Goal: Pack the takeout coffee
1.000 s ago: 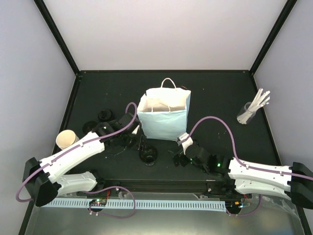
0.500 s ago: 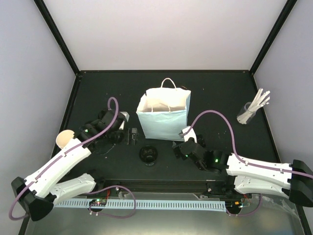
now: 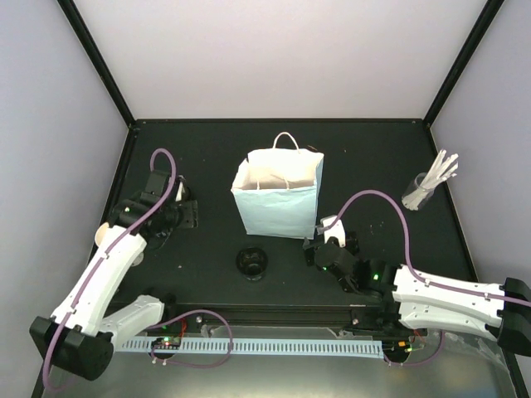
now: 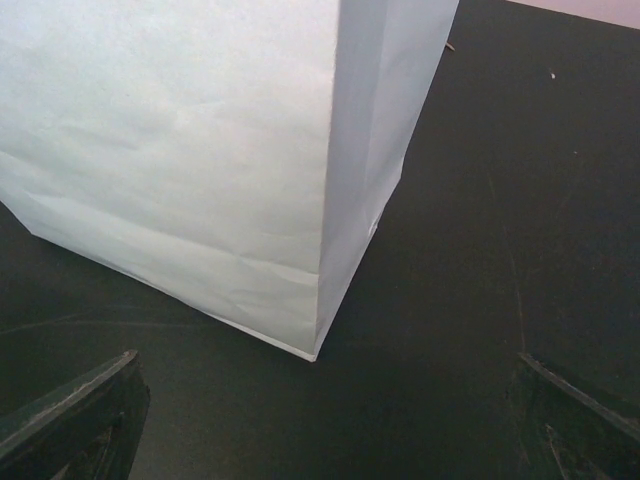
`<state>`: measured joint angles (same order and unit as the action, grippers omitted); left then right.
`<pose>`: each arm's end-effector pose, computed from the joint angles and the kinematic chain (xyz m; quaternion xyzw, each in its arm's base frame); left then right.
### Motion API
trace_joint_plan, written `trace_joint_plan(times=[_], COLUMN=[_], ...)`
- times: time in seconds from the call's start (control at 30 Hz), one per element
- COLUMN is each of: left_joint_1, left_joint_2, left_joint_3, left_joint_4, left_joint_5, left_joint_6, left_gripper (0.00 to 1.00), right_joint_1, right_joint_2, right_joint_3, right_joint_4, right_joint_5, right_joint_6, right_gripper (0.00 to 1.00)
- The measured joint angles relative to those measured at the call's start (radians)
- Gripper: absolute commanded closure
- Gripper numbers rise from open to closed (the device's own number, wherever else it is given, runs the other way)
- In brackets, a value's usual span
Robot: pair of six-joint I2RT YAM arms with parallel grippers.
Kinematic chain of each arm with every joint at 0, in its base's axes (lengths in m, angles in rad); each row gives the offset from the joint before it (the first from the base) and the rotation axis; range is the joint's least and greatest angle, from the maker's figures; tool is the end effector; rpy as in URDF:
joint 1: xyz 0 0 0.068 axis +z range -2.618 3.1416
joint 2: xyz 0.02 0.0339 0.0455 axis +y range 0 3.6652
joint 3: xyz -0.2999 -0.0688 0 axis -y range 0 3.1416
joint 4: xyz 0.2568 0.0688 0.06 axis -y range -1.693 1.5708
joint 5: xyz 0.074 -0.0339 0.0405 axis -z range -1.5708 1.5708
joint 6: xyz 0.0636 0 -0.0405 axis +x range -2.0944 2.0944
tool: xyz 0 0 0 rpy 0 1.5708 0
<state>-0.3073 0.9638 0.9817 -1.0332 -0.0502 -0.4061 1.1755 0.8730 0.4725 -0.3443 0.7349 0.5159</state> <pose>0.1698 -0.0505 0.3076 -0.0543 0.9599 -0.0731 0.2653 0.1072 0.1463 0.2163 -0.1404 0.8554 0.0621 0.4947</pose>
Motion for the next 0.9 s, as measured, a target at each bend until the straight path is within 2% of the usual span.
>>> trace_joint_plan(times=[0.17, 0.27, 0.4, 0.6, 0.9], left_joint_1=[0.048, 0.068, 0.098, 0.197, 0.269], left_joint_2=[0.107, 0.179, 0.328, 0.561, 0.800], left_joint_3=[0.069, 0.114, 0.225, 0.390, 0.477], left_joint_4=[0.004, 0.011, 0.018, 0.008, -0.014], left_joint_5=[-0.087, -0.122, -0.142, -0.104, -0.014], left_joint_6=[0.024, 0.044, 0.084, 0.144, 0.249], left_gripper=[0.31, 0.11, 0.02, 0.01, 0.01], right_joint_1=[0.000, 0.000, 0.000, 0.000, 0.000], right_joint_2=[-0.010, -0.027, -0.051, -0.080, -0.091], right_joint_3=[-0.011, -0.019, -0.032, -0.045, -0.054], right_joint_4=[0.010, 0.021, 0.028, 0.032, 0.047], right_joint_5=[-0.005, -0.008, -0.015, -0.028, -0.039], right_joint_6=[-0.002, -0.002, -0.005, -0.010, -0.016], right_gripper=[0.00, 0.00, 0.00, 0.00, 0.00])
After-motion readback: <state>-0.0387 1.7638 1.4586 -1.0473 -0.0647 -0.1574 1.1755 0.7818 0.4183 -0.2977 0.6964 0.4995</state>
